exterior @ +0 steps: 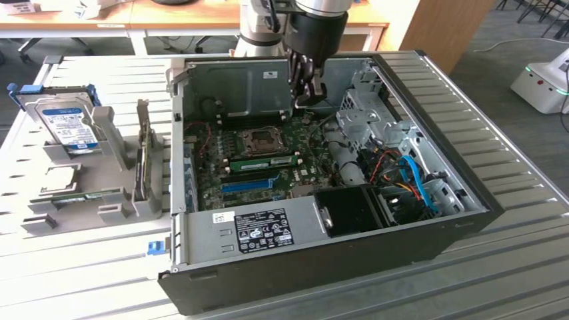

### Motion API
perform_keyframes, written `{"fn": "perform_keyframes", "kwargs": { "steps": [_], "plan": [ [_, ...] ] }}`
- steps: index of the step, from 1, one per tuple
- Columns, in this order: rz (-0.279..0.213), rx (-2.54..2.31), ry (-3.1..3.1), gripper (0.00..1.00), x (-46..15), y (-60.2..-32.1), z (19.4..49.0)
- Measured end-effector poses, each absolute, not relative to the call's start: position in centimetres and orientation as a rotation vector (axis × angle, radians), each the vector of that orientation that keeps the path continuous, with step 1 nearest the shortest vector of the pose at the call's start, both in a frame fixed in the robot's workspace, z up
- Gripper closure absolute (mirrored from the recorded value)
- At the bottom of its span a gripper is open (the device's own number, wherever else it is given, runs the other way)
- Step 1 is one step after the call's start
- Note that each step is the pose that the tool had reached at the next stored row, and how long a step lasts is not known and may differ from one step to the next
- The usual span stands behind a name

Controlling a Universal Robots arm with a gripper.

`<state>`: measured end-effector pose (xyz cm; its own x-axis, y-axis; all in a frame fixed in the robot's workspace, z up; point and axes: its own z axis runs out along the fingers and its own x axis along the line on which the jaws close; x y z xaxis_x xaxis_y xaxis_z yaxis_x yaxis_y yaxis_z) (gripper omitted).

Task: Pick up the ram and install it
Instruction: 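Press down the ram until it locks into place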

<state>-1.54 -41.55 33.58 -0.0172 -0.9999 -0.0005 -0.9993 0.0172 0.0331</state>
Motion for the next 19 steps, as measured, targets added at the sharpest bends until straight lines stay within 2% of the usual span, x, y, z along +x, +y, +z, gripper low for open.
{"fn": "perform_keyframes", "kwargs": {
  "steps": [19],
  "plan": [
    [-0.037,2.186,-2.224,0.89,-1.5,-41.5,31.3]
  ]
}}
